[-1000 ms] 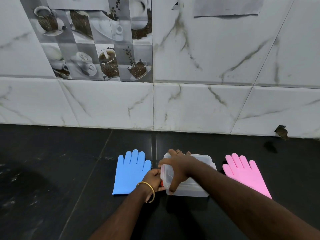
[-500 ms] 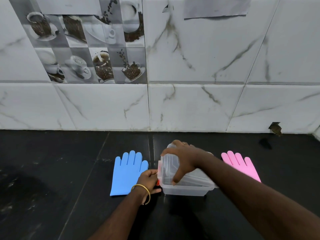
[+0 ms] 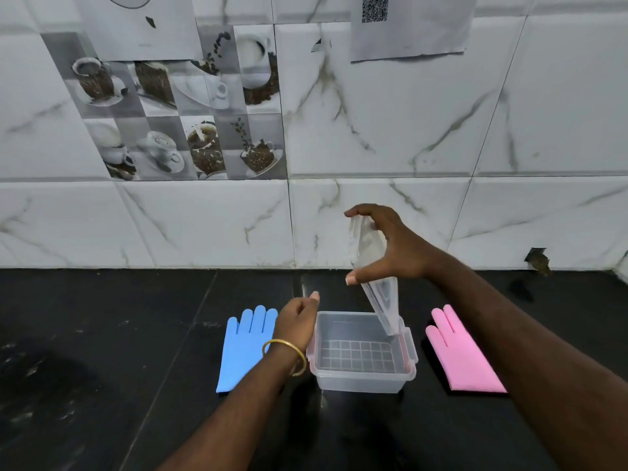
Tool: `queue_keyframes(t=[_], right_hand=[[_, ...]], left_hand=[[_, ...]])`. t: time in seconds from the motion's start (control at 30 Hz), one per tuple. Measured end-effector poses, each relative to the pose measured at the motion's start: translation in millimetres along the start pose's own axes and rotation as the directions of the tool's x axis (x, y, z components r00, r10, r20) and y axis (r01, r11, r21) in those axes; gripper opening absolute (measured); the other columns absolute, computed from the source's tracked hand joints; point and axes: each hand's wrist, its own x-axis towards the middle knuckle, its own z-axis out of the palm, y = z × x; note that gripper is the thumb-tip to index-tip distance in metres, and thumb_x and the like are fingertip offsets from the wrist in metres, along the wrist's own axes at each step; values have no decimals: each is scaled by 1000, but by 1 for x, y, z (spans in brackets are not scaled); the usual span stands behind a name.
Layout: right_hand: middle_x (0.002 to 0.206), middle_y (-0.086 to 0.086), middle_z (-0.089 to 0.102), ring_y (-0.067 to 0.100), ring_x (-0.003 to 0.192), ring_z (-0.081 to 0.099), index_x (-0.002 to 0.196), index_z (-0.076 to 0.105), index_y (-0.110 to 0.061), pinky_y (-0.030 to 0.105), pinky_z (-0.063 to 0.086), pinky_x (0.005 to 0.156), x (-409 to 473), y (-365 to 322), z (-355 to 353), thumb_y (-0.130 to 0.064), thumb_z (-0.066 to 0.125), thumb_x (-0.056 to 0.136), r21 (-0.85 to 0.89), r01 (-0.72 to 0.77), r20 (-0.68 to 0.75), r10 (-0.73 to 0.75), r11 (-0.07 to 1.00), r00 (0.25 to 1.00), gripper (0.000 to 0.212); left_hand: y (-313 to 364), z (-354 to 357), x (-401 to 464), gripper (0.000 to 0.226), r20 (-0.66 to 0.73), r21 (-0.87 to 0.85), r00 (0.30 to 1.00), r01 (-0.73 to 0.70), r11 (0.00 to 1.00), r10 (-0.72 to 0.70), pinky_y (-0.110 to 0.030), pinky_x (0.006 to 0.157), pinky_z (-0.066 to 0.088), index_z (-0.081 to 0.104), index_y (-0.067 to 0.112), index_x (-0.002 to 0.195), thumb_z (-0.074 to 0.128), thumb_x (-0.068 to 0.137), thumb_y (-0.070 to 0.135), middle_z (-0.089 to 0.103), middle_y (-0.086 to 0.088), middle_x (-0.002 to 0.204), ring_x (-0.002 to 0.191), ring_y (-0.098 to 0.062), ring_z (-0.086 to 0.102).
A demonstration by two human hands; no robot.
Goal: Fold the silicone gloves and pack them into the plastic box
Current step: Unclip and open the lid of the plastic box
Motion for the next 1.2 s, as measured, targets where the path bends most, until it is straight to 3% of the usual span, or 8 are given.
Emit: queue_keyframes(t=[0.1, 0.23, 0.37, 0.47, 0.6, 0.8, 1.03, 1.2], right_hand=[[133, -35, 27, -4, 128, 34, 128, 34, -53, 18, 34, 100, 0, -7, 0, -67, 86, 42, 107, 35, -112, -23, 994, 993, 102], [142, -15, 29, 18, 135, 40, 127, 30, -46, 37, 37, 113, -6, -1, -2, -56, 91, 47, 278, 103, -214, -43, 955, 976, 102], [152, -6, 27, 23, 138, 41, 131, 30, -48, 58, 35, 112, -16, 16, -9, -29, 90, 58, 464, 86, -216, 18, 882, 976, 96], [157, -20, 26, 6, 142, 34, 150, 25, -39, 35, 36, 113, -24, 36, -12, -20, 85, 71, 534, -24, -202, 156, 845, 967, 101], [160, -12, 23, 0, 139, 29, 155, 21, -21, 19, 28, 107, -28, 62, -7, -19, 74, 86, 477, -232, -238, 379, 847, 894, 87], [144, 0, 54, 18, 125, 55, 143, 49, -18, 41, 45, 107, -28, 86, 9, -27, 59, 96, 470, -343, -279, 506, 813, 816, 48], [110, -3, 73, 17, 89, 67, 123, 67, -20, 23, 52, 59, -24, 124, 34, -12, 49, 97, 531, -464, -244, 652, 709, 718, 33], [101, -1, 74, 20, 91, 69, 113, 72, -19, 41, 58, 80, -18, 153, 58, -9, 58, 93, 537, -540, -149, 702, 649, 696, 26]], left_hand=[[28, 10, 6, 46, 189, -44, 976, 115, 992, -104, -44, 82, 56, 66, 9, 102, 48, 94, 50, 67, -11, 95, 84, -28, 66], [45, 15, 8, 36, 381, -228, 894, 337, 914, -235, -33, 66, 60, 63, 10, 110, 49, 97, 40, 71, -15, 104, 80, -23, 75], [48, 13, 17, 22, 292, -339, 941, 270, 901, -172, -25, 49, 54, 61, 2, 110, 44, 96, 4, 70, -16, 87, 64, -18, 71], [53, 7, 32, 20, 196, -355, 974, 177, 918, -112, -23, 46, 51, 61, -1, 109, 49, 93, -3, 68, -19, 88, 61, -20, 66], [56, 2, 53, 18, 74, -298, 996, 61, 953, -41, -25, 49, 53, 65, -3, 106, 57, 91, 1, 68, -12, 76, 52, -17, 62], [49, 2, 75, 25, -17, -185, 1000, 15, 983, -19, -23, 51, 55, 63, 13, 112, 64, 88, 8, 70, -12, 90, 58, -17, 59], [17, 14, 101, 27, 11, -98, 999, 34, 995, -33, -30, 77, 55, 69, 10, 113, 62, 87, 4, 74, -9, 96, 71, -12, 65], [-2, 26, 120, 23, 48, -110, 982, 186, 976, -182, -25, 58, 47, 73, 11, 86, 60, 91, 29, 67, -11, 66, 48, -11, 49]])
